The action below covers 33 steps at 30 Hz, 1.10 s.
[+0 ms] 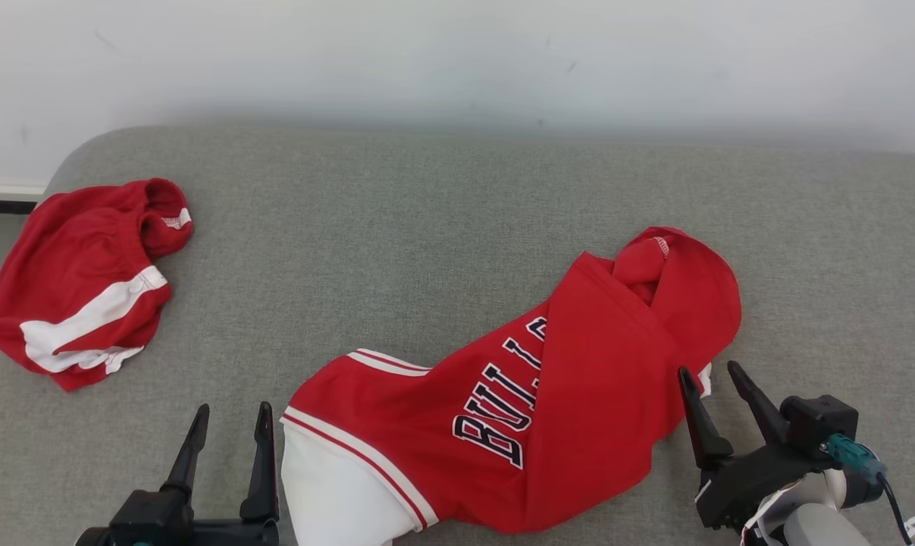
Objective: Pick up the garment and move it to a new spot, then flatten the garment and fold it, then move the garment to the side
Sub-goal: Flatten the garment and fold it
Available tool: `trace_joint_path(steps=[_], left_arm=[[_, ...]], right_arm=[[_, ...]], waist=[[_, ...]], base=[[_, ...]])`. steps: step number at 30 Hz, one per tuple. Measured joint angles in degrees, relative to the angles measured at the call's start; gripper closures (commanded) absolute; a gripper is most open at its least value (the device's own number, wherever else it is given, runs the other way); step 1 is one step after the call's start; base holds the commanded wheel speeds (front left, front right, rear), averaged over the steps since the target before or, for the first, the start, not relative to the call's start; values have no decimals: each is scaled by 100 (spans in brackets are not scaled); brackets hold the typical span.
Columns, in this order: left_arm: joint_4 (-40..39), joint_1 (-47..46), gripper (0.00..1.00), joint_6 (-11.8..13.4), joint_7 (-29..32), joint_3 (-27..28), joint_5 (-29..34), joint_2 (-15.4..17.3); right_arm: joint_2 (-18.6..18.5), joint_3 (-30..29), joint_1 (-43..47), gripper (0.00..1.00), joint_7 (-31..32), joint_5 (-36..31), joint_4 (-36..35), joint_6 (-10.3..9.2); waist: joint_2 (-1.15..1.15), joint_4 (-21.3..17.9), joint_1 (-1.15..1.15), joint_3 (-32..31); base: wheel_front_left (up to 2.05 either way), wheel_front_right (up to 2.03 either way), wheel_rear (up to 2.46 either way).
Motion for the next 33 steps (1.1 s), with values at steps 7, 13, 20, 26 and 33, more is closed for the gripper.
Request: trace_joint_path(steps=[7,13,20,26,33], left_arm=[[-8,19,0,-1,0,21,11,1],[-23,113,0,-3,0,70,35,1],[-58,229,0,-2,0,176,63,2],[-99,274,0,2,0,249,94,1],[-148,273,0,15,0,180,94,1]], right_arm=[[26,-221,268,0,0,-158,-272,0],[3,-333,424,0,0,-222,-443,0],[86,-858,805,0,0,-446,-1319,0],[275,-1166,1277,0,0,-645,-1974,0],[320,-1194,1519,0,0,-746,-2118,0]], waist=[[0,-88,0,-98],[0,-92,0,-165],[0,-144,0,-258],[0,-276,0,-313],[0,-339,1,-318]], base=[[0,0,0],[0,0,0],[0,0,0],[0,0,0],[0,0,0]])
